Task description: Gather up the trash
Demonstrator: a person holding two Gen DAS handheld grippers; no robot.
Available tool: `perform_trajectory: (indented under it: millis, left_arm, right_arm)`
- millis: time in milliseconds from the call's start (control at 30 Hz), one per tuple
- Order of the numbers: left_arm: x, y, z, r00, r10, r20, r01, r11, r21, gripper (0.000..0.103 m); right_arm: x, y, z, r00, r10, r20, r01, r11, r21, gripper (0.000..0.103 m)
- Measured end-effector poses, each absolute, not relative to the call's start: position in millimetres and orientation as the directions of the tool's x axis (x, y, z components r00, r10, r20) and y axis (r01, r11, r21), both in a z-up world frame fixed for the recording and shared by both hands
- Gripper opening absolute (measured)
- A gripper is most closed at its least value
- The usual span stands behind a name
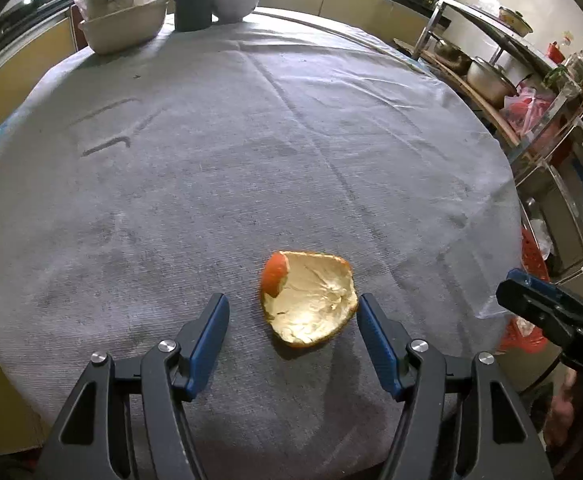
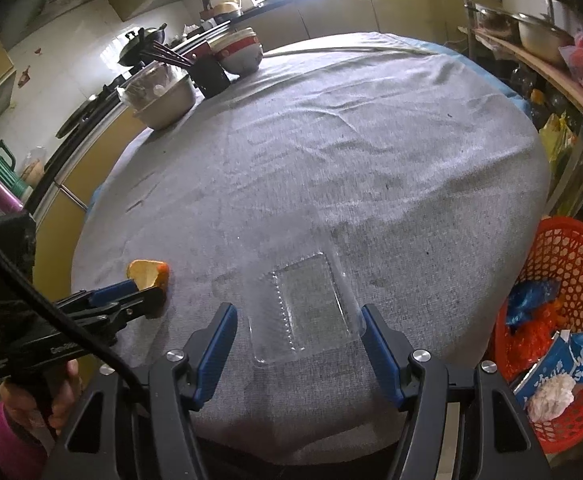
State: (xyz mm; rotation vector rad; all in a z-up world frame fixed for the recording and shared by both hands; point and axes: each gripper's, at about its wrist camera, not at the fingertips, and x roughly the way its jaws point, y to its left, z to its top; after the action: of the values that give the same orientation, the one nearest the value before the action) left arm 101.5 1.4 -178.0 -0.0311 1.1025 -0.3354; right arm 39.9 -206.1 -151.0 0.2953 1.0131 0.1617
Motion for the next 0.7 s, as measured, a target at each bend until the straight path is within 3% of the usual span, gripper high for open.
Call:
perform_trajectory:
  millis: [200, 267, 333, 467, 700]
  left_arm:
    - [101, 0, -179, 0.424, -0.278, -0.862, 0.252, 0.95, -0.183, 0.067]
    - [101, 1, -179, 0.429, -0.283, -0.858, 0.252, 0.949, -0.186, 0.063]
    - [102, 0, -179, 0.433, -0.282, -0.856, 0.252, 0.95, -0.186, 0.05]
    - [103, 1, -179, 0.443, -0.291, -0.848, 0.253, 0.948, -0.193, 0.046]
    - [106, 11, -176, 0.458, -0.332, -0.824, 0.243, 0.939, -0.244, 0.032]
  right_arm:
    - [41, -202, -150, 0.53, 0.224, -0.818, 0.002, 0.964, 0.266, 0.067]
    - [43, -202, -149, 0.532, 0.226, -0.816, 0.001, 0.964, 0.267, 0.066]
    - [46, -198, -148, 0.531, 0.214, -0.82, -0.005, 0.968, 0.25, 0.066]
    - [46, -193, -147, 0.538, 0.195, -0.82, -0.013, 0.975, 0.223, 0.059]
    - [47, -192, -148, 0.537, 0.2, -0.82, -0.019, 0.974, 0.226, 0.058]
